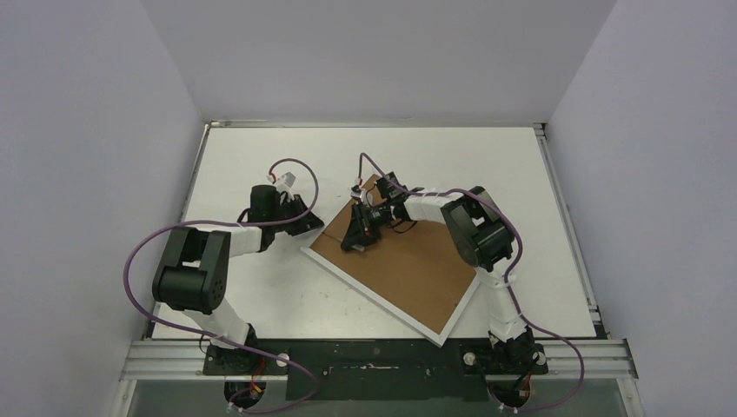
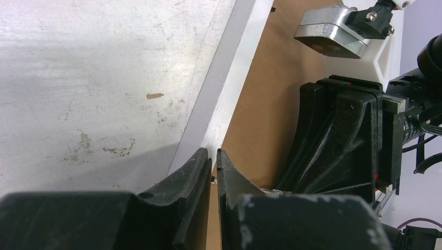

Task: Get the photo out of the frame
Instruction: Release the photo frame item from the photo frame.

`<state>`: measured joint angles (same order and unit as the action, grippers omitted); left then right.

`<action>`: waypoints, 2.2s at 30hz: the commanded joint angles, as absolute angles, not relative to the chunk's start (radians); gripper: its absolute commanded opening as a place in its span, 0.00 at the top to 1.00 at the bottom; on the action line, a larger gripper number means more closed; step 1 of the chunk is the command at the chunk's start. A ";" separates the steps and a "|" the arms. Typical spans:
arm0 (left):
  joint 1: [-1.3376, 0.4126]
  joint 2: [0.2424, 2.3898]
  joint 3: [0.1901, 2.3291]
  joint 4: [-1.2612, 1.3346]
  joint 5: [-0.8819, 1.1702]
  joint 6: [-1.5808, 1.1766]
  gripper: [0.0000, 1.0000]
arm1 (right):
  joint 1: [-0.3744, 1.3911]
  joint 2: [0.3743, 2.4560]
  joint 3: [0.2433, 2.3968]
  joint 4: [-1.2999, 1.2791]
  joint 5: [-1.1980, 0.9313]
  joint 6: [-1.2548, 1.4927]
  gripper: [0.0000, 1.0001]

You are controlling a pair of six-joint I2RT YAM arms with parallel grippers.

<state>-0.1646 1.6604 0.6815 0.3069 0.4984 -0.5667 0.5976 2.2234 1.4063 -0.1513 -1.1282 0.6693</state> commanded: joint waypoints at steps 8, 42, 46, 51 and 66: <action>-0.163 1.585 0.665 0.320 0.508 -0.581 0.86 | 0.615 2.221 1.486 -0.123 -1.079 0.736 0.95; -0.104 1.667 0.635 0.372 0.514 -0.596 0.91 | 0.624 2.246 1.595 -0.217 -1.063 0.736 0.95; -0.104 1.662 0.615 0.391 0.536 -0.606 0.93 | 0.624 2.244 1.607 -0.209 -1.065 0.755 0.95; -0.106 1.648 0.586 0.402 0.548 -0.610 0.94 | 0.627 2.247 1.640 -0.201 -1.072 0.784 0.95; -0.140 1.640 0.541 0.447 0.597 -0.646 0.94 | 0.632 2.249 1.720 -0.209 -1.064 0.886 0.95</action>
<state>-0.0956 1.6554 0.5709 0.4767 0.4755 -0.6197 0.6186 2.2719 1.6341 -0.3569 -1.0710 0.8448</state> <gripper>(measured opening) 0.062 0.179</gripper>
